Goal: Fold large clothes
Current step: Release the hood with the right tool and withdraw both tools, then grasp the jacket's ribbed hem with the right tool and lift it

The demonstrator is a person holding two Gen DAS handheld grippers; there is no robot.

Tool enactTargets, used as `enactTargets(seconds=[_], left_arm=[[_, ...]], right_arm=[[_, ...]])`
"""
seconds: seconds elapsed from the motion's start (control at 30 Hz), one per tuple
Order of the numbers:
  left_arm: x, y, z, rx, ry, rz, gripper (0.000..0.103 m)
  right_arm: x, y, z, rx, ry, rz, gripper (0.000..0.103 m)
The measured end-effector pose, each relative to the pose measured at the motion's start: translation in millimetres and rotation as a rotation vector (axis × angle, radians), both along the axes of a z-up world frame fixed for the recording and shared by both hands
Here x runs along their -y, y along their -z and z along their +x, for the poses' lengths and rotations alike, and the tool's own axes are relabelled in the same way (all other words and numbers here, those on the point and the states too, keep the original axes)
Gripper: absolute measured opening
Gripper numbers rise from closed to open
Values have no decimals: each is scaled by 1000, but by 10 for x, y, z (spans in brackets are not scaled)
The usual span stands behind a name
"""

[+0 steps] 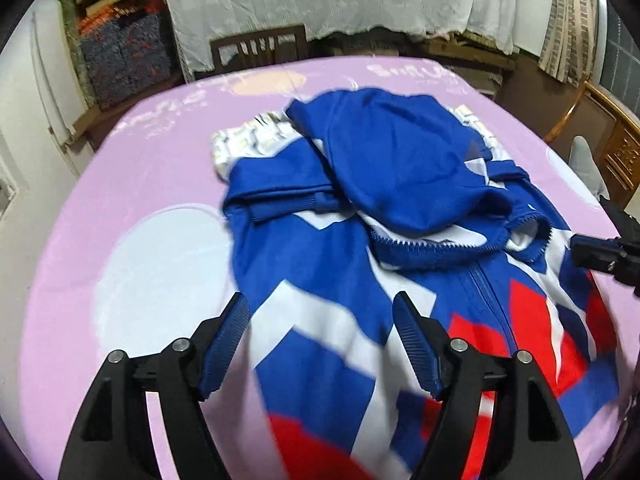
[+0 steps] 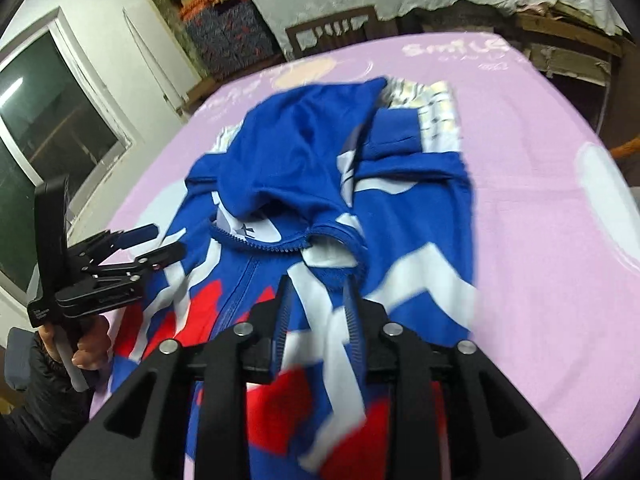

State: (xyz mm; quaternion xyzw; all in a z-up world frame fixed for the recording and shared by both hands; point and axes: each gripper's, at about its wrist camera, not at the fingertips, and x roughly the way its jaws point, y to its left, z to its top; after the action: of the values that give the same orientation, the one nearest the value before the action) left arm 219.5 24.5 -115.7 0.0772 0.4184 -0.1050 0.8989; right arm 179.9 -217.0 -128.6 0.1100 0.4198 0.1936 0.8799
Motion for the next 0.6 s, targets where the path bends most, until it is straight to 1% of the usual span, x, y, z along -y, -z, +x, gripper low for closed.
enactTargets(seconds=[0.07, 0.23, 0.4, 0.47, 0.6], left_arm=[[-54, -51, -118, 15, -1, -4, 75], [-74, -86, -385, 53, -10, 25, 75], [-67, -82, -571, 62, 0, 31, 75], [-77, -54, -609, 49, 5, 26, 75], [-139, 54, -634, -9, 12, -12, 75]], right_arm=[[117, -50, -136, 21, 19, 8, 37], [328, -63, -372, 28, 65, 36, 40], [387, -32, -491, 21, 86, 44, 48], [395, -16, -523, 19, 89, 39, 52], [438, 40, -563, 0, 103, 42, 53]])
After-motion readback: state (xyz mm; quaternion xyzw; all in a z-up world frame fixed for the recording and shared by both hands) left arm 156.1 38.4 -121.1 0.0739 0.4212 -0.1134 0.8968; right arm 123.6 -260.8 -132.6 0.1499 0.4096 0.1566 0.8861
